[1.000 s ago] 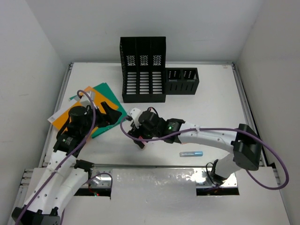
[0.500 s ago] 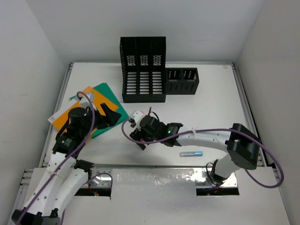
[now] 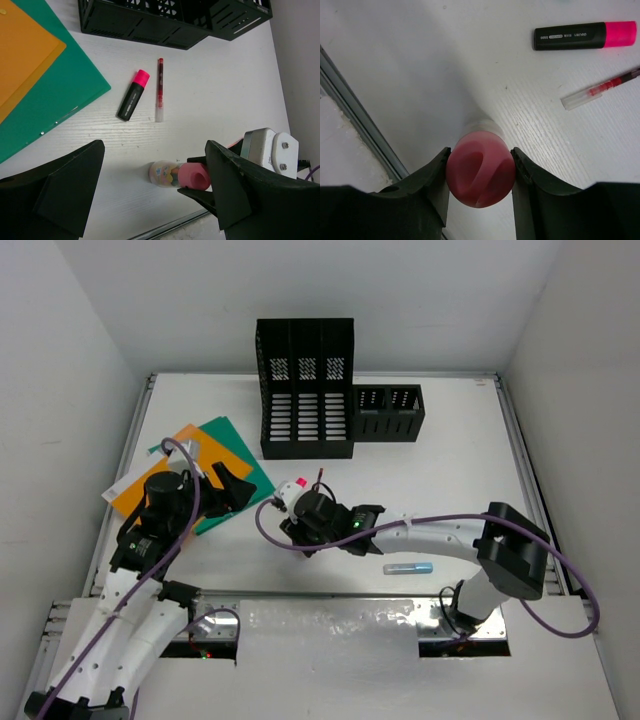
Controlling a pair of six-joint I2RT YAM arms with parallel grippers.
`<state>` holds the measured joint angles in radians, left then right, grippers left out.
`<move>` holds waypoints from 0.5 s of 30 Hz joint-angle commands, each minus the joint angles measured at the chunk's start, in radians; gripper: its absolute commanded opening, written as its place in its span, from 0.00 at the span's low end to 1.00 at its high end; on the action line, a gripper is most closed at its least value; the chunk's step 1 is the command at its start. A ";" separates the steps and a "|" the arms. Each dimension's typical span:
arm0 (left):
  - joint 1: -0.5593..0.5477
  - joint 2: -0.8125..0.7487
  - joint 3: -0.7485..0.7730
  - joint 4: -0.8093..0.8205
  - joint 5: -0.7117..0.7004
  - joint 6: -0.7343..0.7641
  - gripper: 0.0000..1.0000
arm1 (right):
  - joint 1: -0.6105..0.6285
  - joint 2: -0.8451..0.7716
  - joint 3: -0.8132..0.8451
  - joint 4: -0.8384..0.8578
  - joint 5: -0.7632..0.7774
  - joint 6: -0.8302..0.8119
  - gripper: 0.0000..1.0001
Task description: Organize the desk
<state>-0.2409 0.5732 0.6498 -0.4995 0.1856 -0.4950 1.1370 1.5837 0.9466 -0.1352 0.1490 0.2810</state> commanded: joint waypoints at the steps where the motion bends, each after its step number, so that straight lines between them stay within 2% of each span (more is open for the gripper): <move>1: -0.005 -0.015 0.011 0.012 -0.011 -0.004 0.79 | 0.012 0.001 0.040 -0.001 0.018 -0.006 0.00; 5: -0.006 -0.015 0.011 0.009 -0.014 -0.005 0.79 | 0.015 -0.039 0.110 -0.075 0.089 -0.034 0.00; 8: -0.006 -0.018 0.013 0.007 -0.021 -0.007 0.79 | 0.015 -0.111 0.211 -0.165 0.208 -0.069 0.00; 9: -0.006 -0.024 0.013 0.007 -0.024 -0.007 0.79 | 0.015 -0.141 0.245 -0.217 0.301 -0.089 0.00; 11: -0.006 -0.027 0.014 0.007 -0.034 -0.010 0.79 | 0.014 -0.156 0.356 -0.280 0.407 -0.170 0.00; 12: -0.006 -0.029 0.014 0.010 -0.038 -0.011 0.79 | 0.009 -0.156 0.397 -0.291 0.517 -0.210 0.00; 15: -0.006 -0.024 0.011 0.018 -0.041 -0.016 0.79 | -0.032 -0.131 0.506 -0.279 0.673 -0.409 0.00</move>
<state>-0.2409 0.5598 0.6498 -0.5133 0.1589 -0.5022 1.1385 1.4891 1.3376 -0.4278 0.5423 0.0765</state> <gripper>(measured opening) 0.790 0.439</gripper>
